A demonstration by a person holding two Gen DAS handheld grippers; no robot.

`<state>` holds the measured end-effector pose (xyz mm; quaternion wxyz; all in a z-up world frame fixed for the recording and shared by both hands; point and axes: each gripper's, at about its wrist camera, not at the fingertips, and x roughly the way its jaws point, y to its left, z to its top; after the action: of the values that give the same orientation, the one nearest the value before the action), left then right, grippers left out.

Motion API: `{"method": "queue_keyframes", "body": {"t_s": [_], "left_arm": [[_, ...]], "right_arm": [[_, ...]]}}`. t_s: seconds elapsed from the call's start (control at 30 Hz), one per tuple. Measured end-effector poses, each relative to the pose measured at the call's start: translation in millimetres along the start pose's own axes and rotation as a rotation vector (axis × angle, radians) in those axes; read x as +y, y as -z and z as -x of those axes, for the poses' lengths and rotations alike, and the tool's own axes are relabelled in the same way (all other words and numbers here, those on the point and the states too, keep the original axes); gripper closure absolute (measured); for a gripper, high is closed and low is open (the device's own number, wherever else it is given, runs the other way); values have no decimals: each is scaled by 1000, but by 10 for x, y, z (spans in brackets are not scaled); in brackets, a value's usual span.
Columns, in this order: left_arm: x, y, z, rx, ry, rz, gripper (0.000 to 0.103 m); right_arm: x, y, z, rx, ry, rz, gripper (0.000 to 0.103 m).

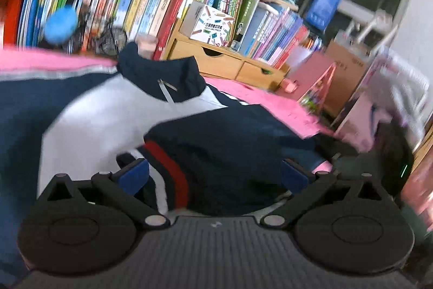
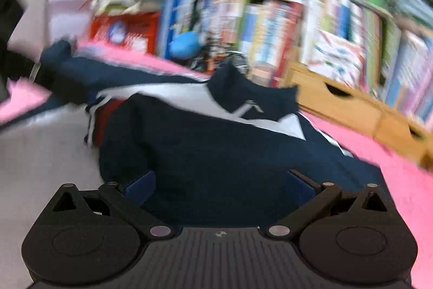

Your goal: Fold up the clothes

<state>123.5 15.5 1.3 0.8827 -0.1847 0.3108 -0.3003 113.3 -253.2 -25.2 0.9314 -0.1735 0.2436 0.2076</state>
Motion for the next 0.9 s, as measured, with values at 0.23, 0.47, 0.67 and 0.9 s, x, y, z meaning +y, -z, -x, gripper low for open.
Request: {"method": "queue_keyframes", "body": {"t_s": [0.23, 0.47, 0.67, 0.9], "left_arm": [[394, 18, 55, -14, 52, 348, 0], [561, 41, 23, -8, 170, 456, 0], [461, -88, -35, -19, 204, 405, 0], [477, -100, -28, -12, 182, 395, 0]], "right_arm": [[110, 15, -50, 28, -5, 24, 0], [32, -19, -60, 27, -97, -56, 3], [94, -125, -106, 48, -268, -98, 42], [67, -122, -209, 73, -284, -152, 42]]}}
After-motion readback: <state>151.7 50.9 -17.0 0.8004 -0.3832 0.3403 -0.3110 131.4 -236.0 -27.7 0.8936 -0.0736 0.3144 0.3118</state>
